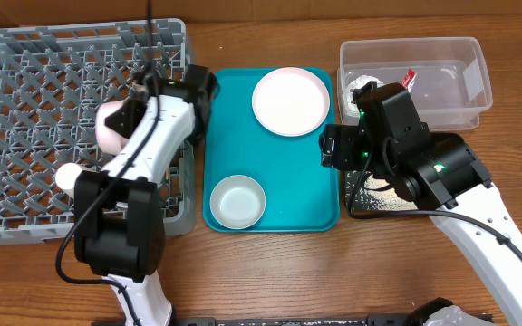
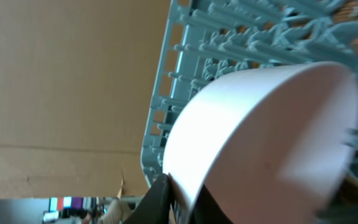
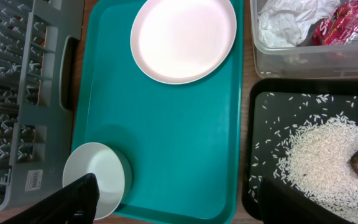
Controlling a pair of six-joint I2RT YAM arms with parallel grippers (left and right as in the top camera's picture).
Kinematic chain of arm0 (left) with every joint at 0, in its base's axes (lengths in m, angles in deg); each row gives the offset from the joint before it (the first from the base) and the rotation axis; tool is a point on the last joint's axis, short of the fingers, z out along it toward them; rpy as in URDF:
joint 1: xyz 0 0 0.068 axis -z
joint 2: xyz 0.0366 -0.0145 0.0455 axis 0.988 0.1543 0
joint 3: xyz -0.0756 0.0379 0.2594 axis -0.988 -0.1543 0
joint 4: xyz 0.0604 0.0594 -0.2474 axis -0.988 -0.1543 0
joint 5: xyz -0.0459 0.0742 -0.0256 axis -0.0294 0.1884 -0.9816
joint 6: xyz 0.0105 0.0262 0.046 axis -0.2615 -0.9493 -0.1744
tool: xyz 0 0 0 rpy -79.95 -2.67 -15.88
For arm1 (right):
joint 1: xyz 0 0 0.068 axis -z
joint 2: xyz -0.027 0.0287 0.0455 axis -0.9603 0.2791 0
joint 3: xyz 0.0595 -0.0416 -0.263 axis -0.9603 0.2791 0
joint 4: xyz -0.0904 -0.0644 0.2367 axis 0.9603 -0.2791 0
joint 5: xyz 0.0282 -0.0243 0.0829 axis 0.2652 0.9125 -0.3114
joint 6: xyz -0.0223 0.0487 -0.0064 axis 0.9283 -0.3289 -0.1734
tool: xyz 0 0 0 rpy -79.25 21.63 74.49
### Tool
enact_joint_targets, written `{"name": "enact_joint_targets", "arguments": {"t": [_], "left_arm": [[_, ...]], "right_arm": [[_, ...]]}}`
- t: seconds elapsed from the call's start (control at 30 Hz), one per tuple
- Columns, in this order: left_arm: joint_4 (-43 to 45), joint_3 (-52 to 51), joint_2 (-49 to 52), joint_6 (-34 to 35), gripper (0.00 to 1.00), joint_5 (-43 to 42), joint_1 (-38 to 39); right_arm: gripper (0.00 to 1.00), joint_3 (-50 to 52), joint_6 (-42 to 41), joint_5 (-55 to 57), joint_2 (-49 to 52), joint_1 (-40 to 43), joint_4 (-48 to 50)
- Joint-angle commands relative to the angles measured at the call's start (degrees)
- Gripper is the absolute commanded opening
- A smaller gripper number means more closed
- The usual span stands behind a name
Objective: Sort waste into correct bins and load items into the dishwasher
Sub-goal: 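Lower the pink bowl into the dish rack and open the left gripper, then move the left gripper to the pale green bowl and grasp its rim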
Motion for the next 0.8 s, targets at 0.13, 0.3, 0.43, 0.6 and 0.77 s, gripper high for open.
{"name": "enact_joint_targets", "arguments": {"t": [0.13, 0.3, 0.43, 0.6, 0.77], "left_arm": [[0.1, -0.5, 0.9, 0.0, 0.46, -7.0, 4.8], [-1.4, 0.7, 0.5, 0.0, 0.53, -13.6, 7.1], [-5.7, 5.3, -1.1, 1.4, 0.51, -20.7, 8.3], [-9.3, 14.7, -5.8, -1.1, 0.64, -44.7, 8.5], [-10.8, 17.9, -10.6, -12.1, 0.73, -69.9, 8.4]], "right_arm": [[0.83, -0.3, -0.2, -0.1, 0.0, 0.1, 0.3], [0.83, -0.3, -0.2, -0.1, 0.0, 0.1, 0.3], [0.83, -0.3, -0.2, -0.1, 0.0, 0.1, 0.3], [0.83, -0.3, -0.2, -0.1, 0.0, 0.1, 0.3], [0.83, -0.3, -0.3, -0.1, 0.0, 0.1, 0.2]]}}
